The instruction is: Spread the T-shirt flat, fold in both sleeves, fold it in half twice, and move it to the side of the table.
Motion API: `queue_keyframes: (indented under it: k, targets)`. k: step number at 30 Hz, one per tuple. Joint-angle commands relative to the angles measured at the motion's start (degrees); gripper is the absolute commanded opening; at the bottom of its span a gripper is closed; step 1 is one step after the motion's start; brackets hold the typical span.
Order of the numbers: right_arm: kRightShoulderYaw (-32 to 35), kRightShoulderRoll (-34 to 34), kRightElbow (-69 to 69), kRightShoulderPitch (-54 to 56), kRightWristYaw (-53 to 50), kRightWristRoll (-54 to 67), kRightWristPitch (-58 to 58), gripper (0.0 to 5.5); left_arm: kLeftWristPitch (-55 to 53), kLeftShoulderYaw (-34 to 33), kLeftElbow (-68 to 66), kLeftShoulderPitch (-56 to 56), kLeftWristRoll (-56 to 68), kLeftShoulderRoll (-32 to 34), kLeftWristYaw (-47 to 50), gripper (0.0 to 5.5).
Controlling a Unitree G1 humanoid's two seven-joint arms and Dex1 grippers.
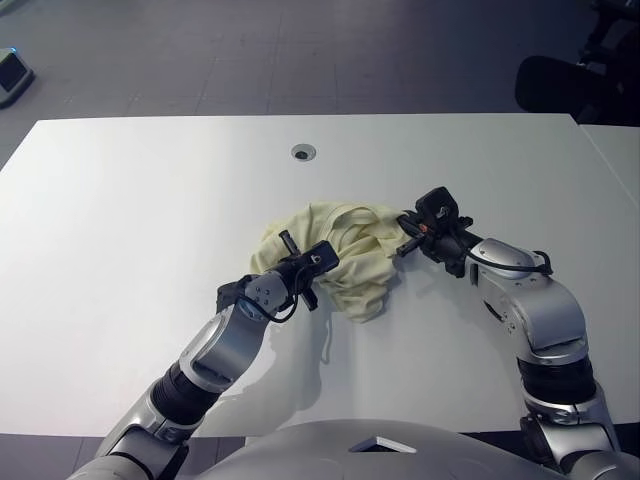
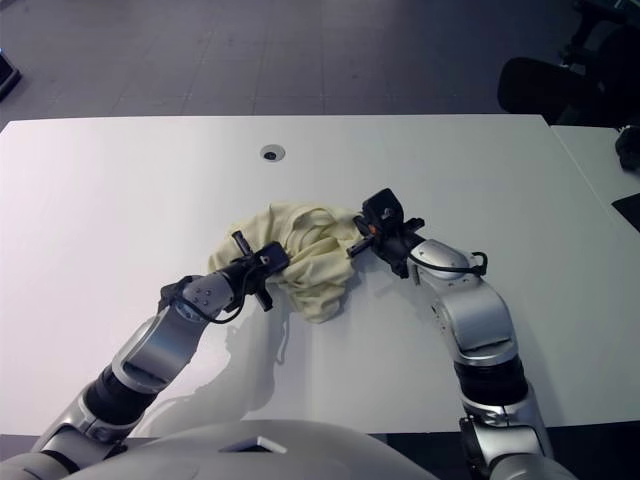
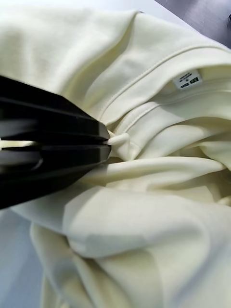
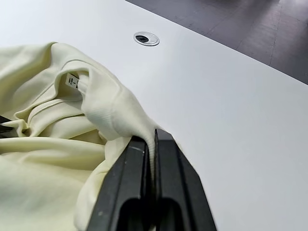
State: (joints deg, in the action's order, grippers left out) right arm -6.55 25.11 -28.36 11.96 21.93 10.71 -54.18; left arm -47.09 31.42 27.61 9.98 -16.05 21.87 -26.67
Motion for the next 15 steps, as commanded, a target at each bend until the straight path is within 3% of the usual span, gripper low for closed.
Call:
queue_keyframes:
  k: [1, 8, 15]
  targets:
    - [0.7, 0.8, 0.1, 1.9, 0.8, 0.6, 0.1, 0.0, -3.3, -7.8, 2.7, 3.5, 4.9, -2.5, -1.6, 0.02]
    - [4.9, 2.7, 7.4, 9.9, 5.4, 3.5, 2.1, 0.0, -7.3, -25.9, 0.3, 19.0, 18.2, 1.3, -9.8, 0.02]
    - [10.0, 4.5, 21.3, 24.0, 12.1, 8.4, 3.9, 0.0, 0.7, -29.0, -13.2, 26.9, 21.7, 10.1, -16.2, 0.02]
